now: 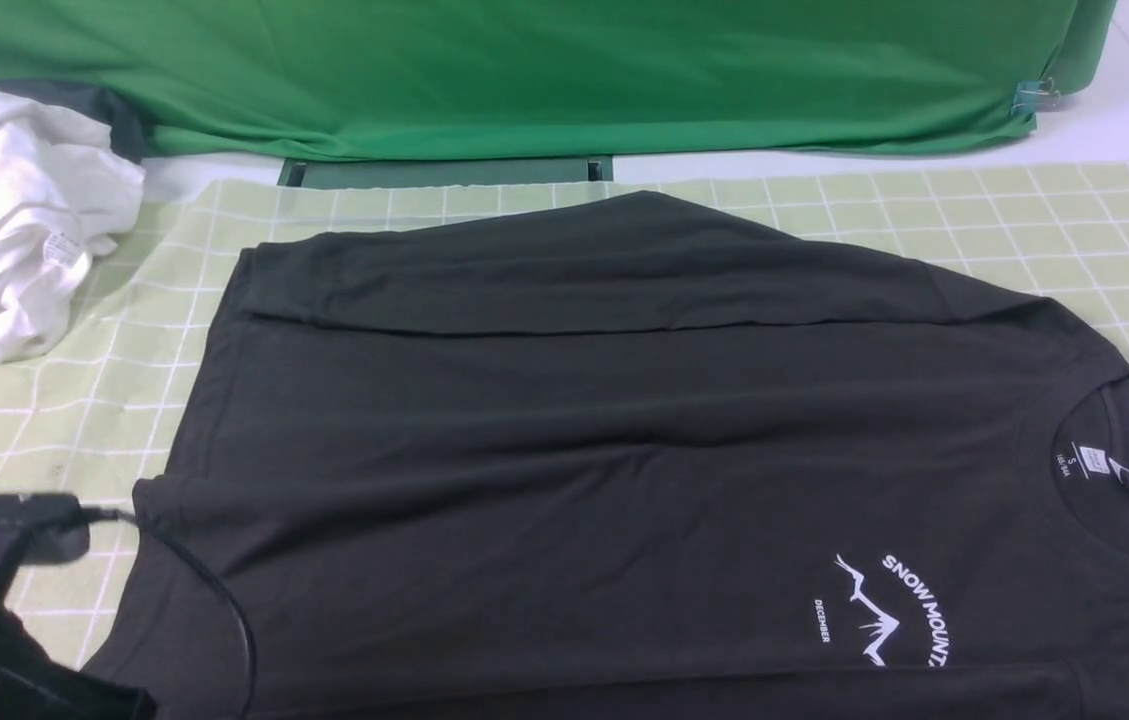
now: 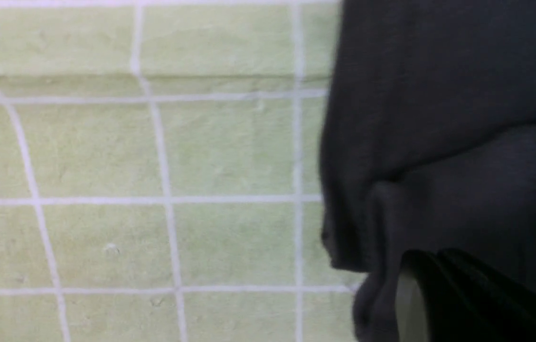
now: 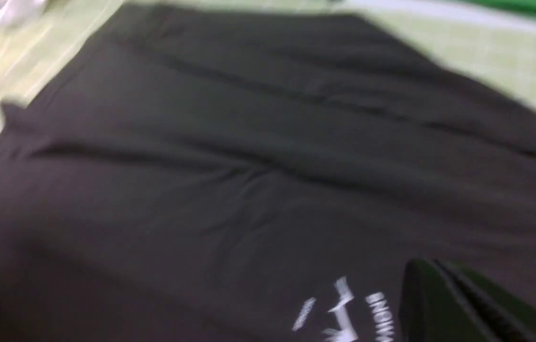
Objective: Fold a long-sleeved shirt over a green coffee tablecloth.
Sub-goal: 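Grasp the left edge of the dark T-shirt lying flat on the table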
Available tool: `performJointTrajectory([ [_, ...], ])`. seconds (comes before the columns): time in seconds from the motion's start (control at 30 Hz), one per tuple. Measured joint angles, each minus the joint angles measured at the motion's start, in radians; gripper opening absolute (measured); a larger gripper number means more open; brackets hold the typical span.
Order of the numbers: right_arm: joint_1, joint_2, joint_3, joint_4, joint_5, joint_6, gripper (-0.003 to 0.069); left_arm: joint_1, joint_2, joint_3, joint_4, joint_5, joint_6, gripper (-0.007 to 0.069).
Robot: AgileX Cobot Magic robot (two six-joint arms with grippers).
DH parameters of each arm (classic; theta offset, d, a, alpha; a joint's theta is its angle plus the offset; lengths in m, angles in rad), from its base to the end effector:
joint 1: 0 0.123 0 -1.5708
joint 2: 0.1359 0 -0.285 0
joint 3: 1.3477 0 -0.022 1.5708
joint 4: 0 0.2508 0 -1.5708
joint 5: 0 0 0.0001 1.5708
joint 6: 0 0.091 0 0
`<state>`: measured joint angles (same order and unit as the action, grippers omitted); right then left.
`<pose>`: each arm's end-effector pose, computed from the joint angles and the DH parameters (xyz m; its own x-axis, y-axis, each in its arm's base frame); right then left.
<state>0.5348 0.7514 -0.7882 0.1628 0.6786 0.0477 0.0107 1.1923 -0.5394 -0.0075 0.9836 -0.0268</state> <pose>0.1186 0.0811 0.3496 -0.5427 -0.1203 -0.8313 -0.4949 0.8455 0.2007 0.1569 0.0011 0.1928 -0.9989 -0.0416 -0.0213 -0.0415 0.9991 -0.0069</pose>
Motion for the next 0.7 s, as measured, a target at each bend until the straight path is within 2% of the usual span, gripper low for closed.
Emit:
performJointTrajectory([
  [0.07,0.062,0.032,0.0,0.003,-0.012,-0.002,0.0001,0.0,0.013,0.008,0.007,-0.009,0.0,0.0044],
  [0.1,0.062,0.032,0.0,0.003,-0.012,-0.002,0.0001,0.0,0.013,0.008,0.007,-0.009,0.0,0.0044],
  [0.2,0.123,0.058,0.0,0.005,-0.04,-0.003,0.0001,0.0,0.022,0.008,0.007,-0.022,0.0,0.0125],
  [0.23,0.151,0.075,0.0,0.005,-0.062,-0.003,0.0001,0.0,0.023,0.008,0.007,-0.026,0.007,0.0187],
  [0.3,0.175,0.096,0.0,0.005,-0.083,-0.003,0.0001,0.0,0.023,0.008,0.007,-0.029,0.014,0.0255],
  [0.37,0.197,0.125,0.0,0.006,-0.104,-0.003,0.0001,0.0,0.024,0.008,0.007,-0.051,0.037,0.0356],
  [0.5,0.212,0.168,0.0,0.011,-0.117,-0.003,0.0001,0.0,0.024,0.008,-0.01,-0.126,0.107,0.0462],
  [0.6,0.212,0.191,0.0,0.013,-0.119,-0.003,0.0001,0.0,0.03,0.008,-0.038,-0.136,0.139,0.0479],
  [0.7,0.212,0.208,0.0,0.014,-0.12,-0.003,0.0001,-0.001,0.06,0.008,-0.045,-0.129,0.155,0.0462],
])
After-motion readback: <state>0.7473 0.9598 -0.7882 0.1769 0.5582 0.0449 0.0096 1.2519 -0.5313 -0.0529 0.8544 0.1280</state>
